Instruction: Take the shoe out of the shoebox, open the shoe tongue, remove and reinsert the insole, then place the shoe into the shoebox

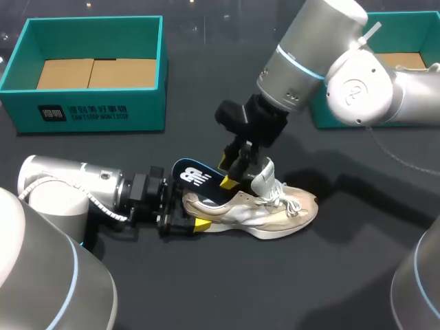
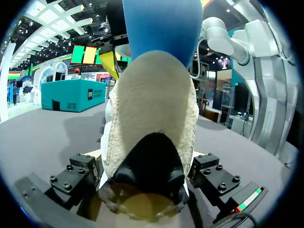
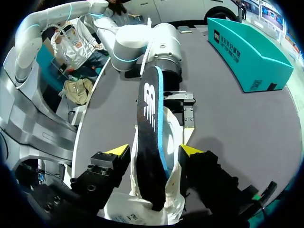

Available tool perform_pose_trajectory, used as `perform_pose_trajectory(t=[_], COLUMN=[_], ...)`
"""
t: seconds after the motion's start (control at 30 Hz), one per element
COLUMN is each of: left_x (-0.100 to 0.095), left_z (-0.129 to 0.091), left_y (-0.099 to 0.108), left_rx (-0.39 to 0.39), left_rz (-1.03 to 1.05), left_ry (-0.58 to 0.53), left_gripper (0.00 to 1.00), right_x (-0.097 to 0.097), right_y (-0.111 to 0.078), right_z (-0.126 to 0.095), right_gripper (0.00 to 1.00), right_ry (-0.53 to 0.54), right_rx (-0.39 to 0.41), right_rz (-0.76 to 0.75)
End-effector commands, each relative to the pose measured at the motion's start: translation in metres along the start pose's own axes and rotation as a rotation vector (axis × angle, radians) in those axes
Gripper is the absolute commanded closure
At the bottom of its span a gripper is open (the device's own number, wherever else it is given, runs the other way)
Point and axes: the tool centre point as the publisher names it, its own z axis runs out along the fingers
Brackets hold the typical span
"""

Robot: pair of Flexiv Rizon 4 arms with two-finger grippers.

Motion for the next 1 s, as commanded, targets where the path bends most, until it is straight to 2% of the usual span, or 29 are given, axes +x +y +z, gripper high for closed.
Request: perform_pose_trajectory(t=[0.03,0.2,0.33,0.4,0.57,0.73,0.93,1.0], left_x=[-0.001,-0.001,-0.001,-0.001,-0.001,-0.001,-0.001,-0.001], left_z=[0.001,0.001,0.001,0.001,0.001,0.001,0.001,0.001], left_y=[0.003,0.003,0.003,0.003,0.003,0.003,0.003,0.003], left_rx=[-0.001,-0.001,-0.001,-0.001,-0.001,-0.001,-0.001,-0.001], left_rz=[0.0,0.0,0.0,0.0,0.0,0.0,0.0,0.0], left_ry=[-0.001,-0.001,-0.001,-0.001,-0.001,-0.001,-0.001,-0.001], left_gripper=[1.0,1.0,1.0,1.0,1.0,1.0,1.0,1.0], right_x=[-0.006,-0.007,-0.003,-0.001,0.002,0.006,0.01,0.012], right_y=[-0.005,-0.004,-0.003,-0.003,-0.001,0.005,0.009,0.009], right_z=[0.009,0.013,0.016,0.018,0.02,0.022,0.024,0.026], right_gripper=[0.26,0.27,0.37,0.38,0.44,0.46,0.55,0.61], right_ry=[0.02,0.047,0.064,0.069,0.072,0.07,0.07,0.071], right_rx=[-0.032,-0.044,-0.051,-0.056,-0.095,-0.131,-0.141,-0.146], right_rz=[0.017,0.04,0.065,0.075,0.094,0.103,0.126,0.136])
